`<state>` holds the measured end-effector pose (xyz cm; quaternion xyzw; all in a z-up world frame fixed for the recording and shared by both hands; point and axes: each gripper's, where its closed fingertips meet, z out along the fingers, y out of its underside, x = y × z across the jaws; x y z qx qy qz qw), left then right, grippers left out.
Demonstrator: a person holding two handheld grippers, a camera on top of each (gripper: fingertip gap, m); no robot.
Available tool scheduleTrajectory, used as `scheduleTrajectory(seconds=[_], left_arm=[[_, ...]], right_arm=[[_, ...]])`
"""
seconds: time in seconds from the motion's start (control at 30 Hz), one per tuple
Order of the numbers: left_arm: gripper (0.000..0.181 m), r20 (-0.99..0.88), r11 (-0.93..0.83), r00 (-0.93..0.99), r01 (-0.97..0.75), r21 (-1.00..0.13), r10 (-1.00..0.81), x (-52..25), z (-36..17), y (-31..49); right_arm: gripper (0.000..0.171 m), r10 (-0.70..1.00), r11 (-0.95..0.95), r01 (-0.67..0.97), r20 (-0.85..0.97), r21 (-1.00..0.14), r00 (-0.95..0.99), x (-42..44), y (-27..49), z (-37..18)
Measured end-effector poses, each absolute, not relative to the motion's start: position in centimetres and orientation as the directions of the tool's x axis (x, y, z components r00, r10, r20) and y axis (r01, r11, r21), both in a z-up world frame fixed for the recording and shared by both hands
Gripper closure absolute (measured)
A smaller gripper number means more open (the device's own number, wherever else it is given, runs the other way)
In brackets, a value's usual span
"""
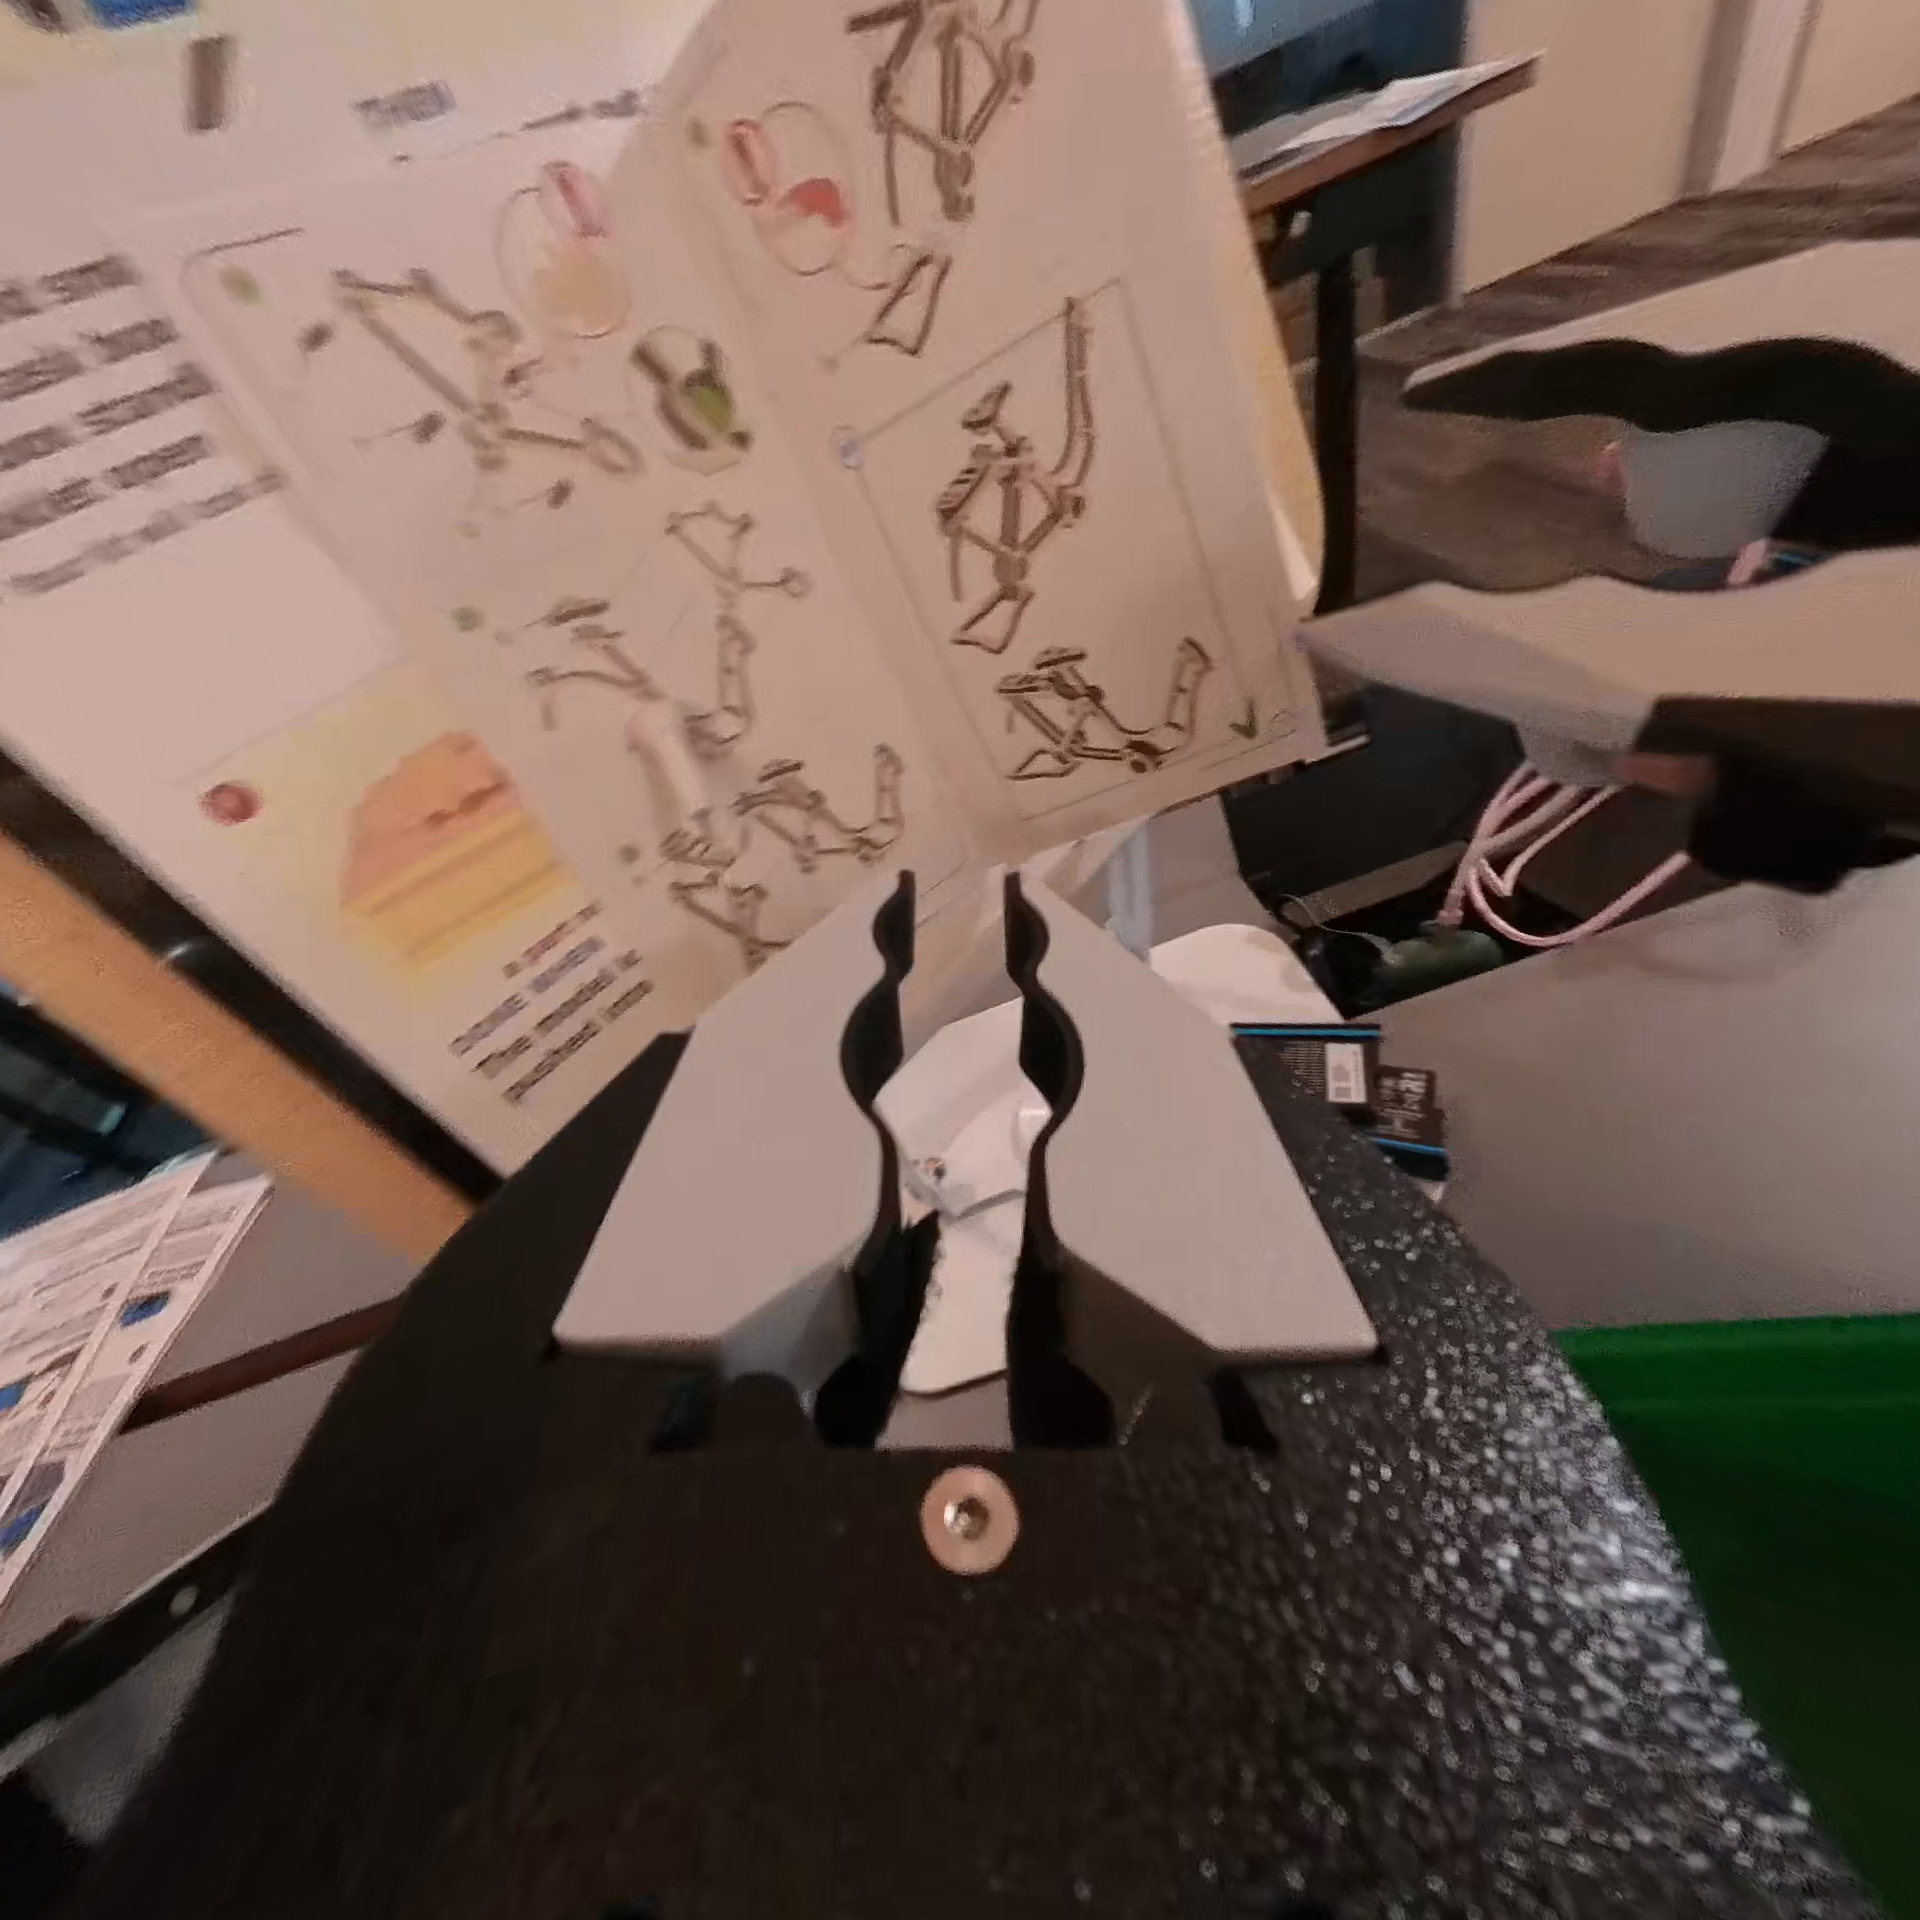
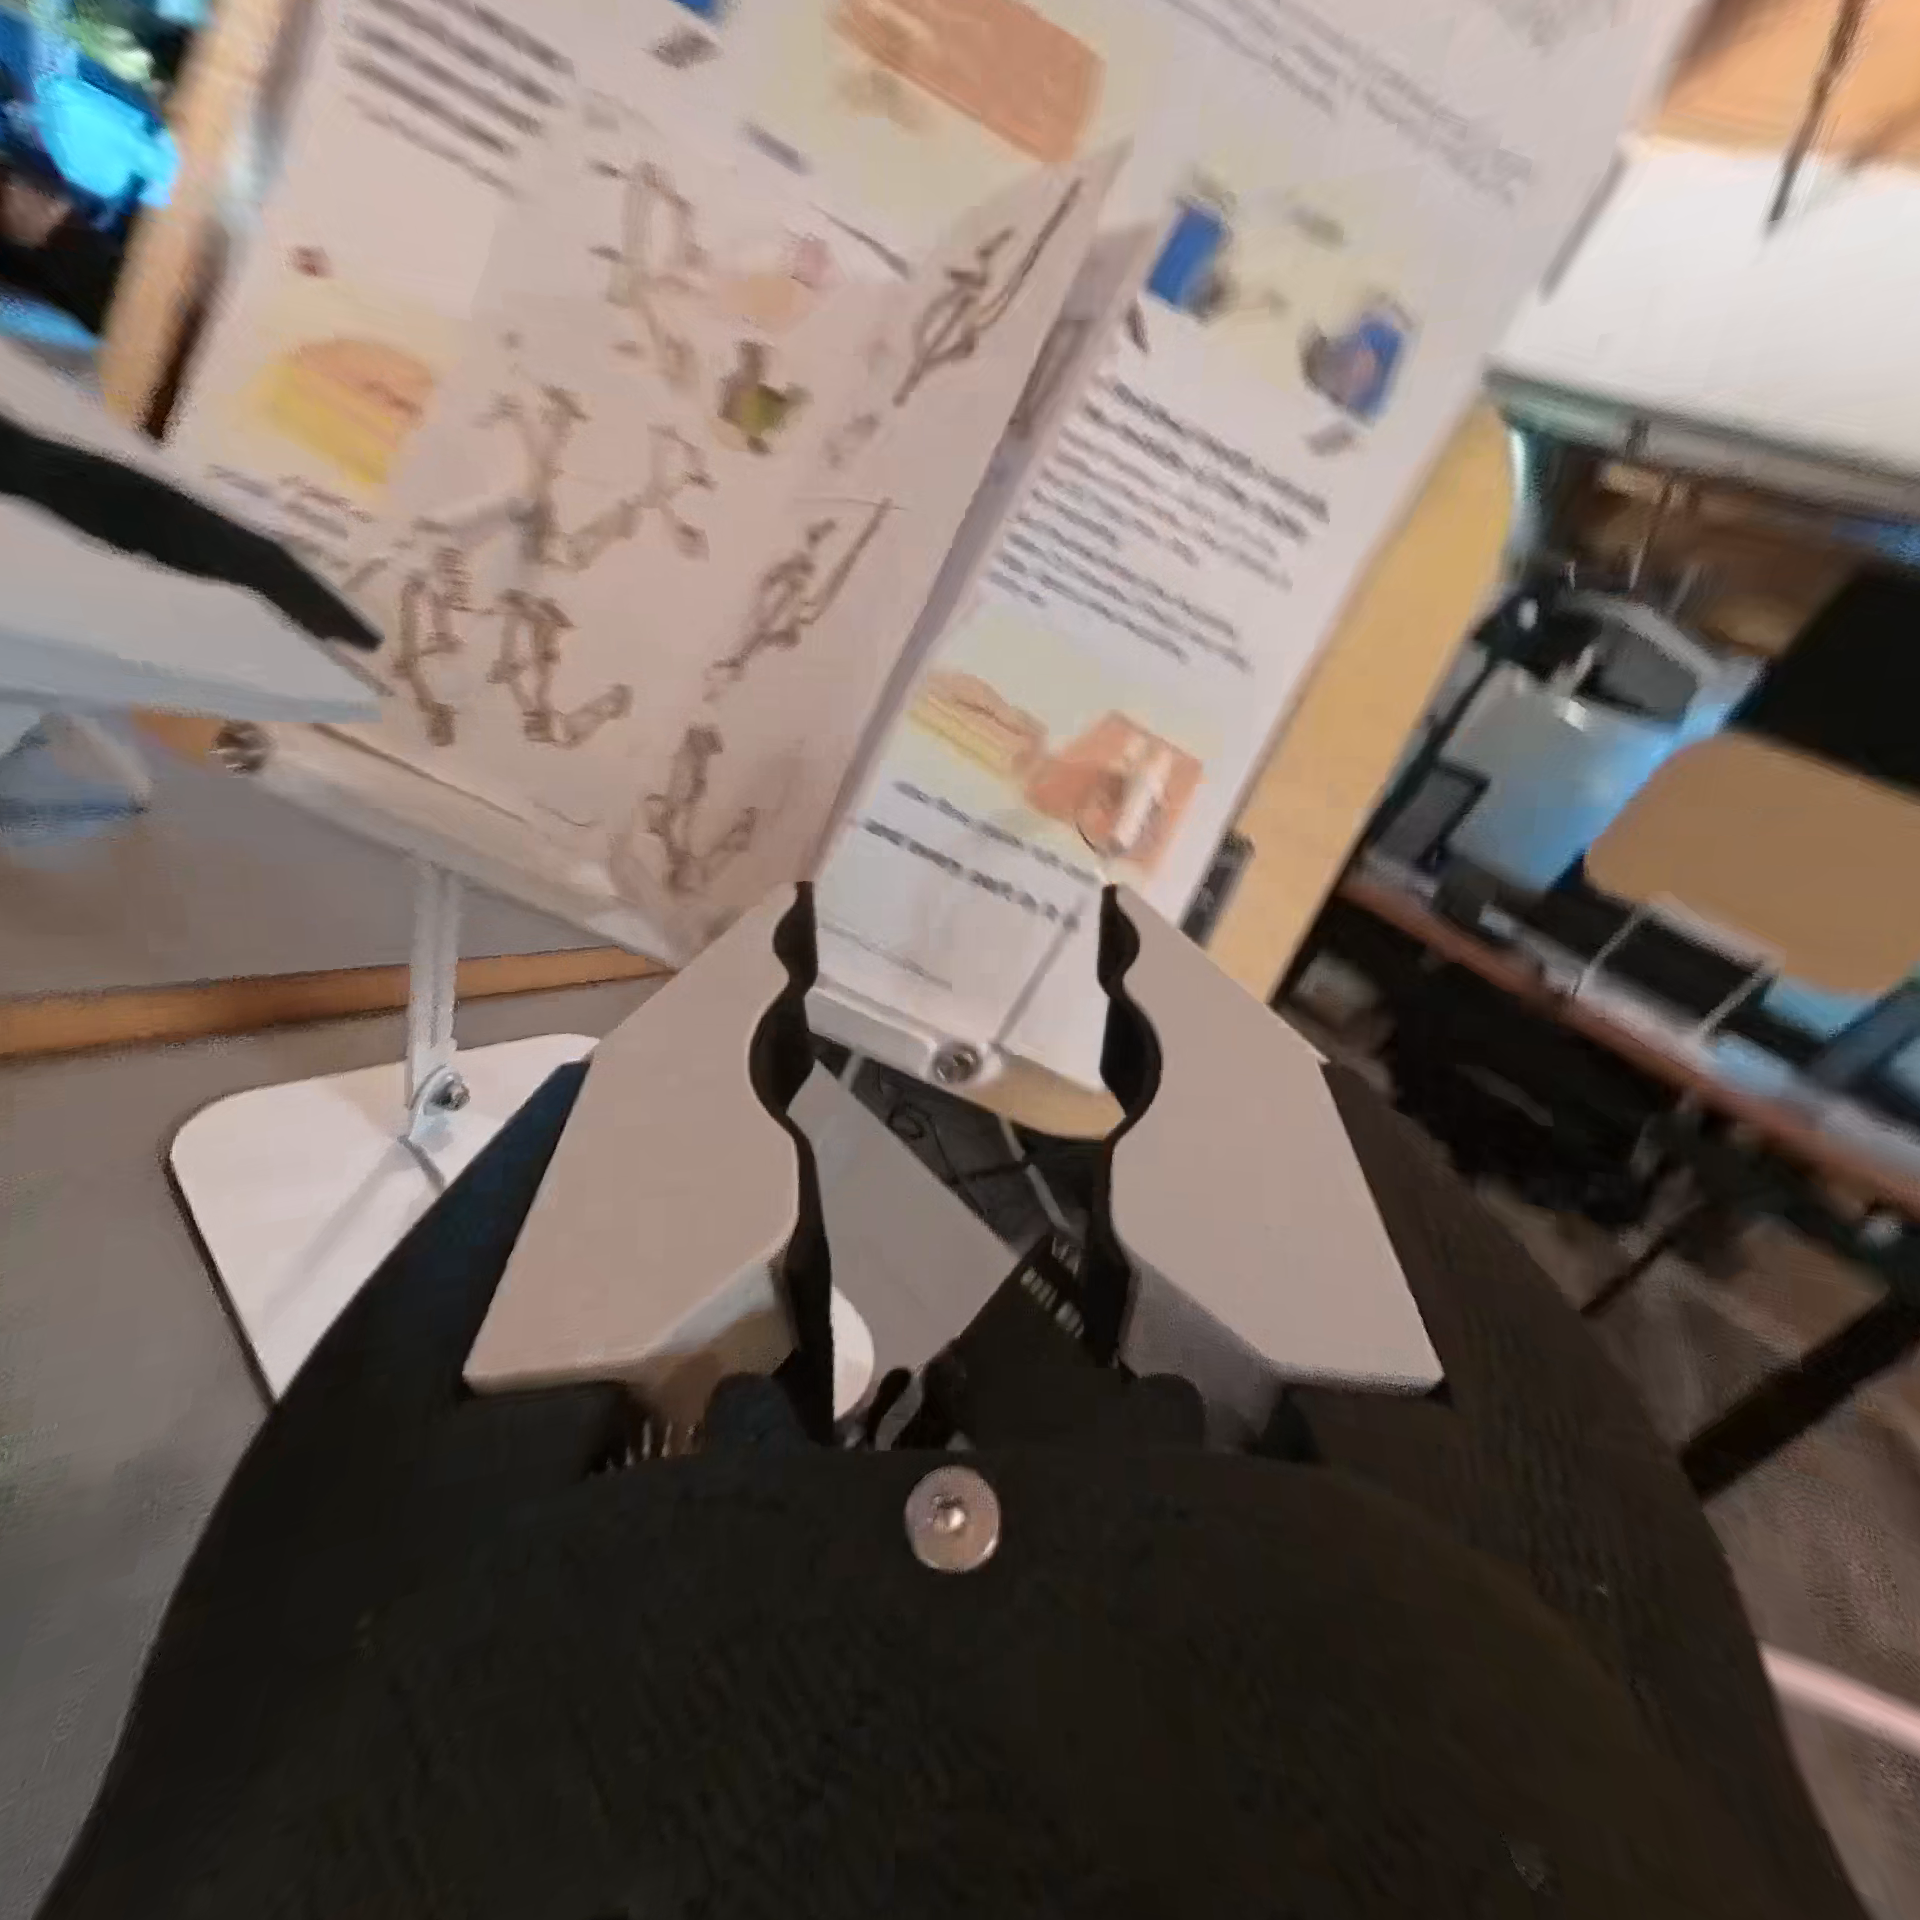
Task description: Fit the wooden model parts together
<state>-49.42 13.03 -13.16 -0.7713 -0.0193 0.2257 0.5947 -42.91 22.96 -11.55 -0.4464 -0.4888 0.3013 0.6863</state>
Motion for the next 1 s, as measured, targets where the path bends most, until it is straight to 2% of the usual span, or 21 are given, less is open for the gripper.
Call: scheduleTrajectory(seconds=[0.1,0.3,0.47,0.6,0.8,1.0], left_arm=[[0.167,-0.305,-0.305,0.921,-0.226,-0.925,0.243,-48.5,-13.5,15.3],[0.169,-0.309,-0.301,0.927,-0.239,-0.923,0.211,-48.2,-12.6,19.0],[0.177,-0.323,-0.312,0.918,-0.245,-0.918,0.230,-48.8,-12.5,21.4],[0.181,-0.299,-0.287,0.916,-0.220,-0.932,0.269,-49.4,-12.2,22.7],[0.181,-0.241,-0.238,0.912,-0.166,-0.957,0.333,-50.1,-12.1,23.6],[0.181,-0.227,-0.212,0.903,-0.157,-0.965,0.365,-50.1,-12.0,23.7]], right_arm=[[0.121,0.893,0.249,0.042,0.247,-0.967,0.376,-42.8,25.8,-12.6],[0.142,0.943,0.109,0.046,0.117,-0.993,0.312,-44.9,26.9,-12.5],[0.149,0.927,0.129,0.062,0.142,-0.990,0.346,-46.6,27.7,-11.9],[0.170,0.903,0.151,0.054,0.160,-0.987,0.398,-46.8,28.5,-11.4],[0.171,0.941,0.096,-0.071,0.067,-0.993,0.332,-46.9,28.1,-11.3],[0.171,0.957,0.203,-0.174,0.158,-0.964,0.242,-47.1,26.6,-10.9]])
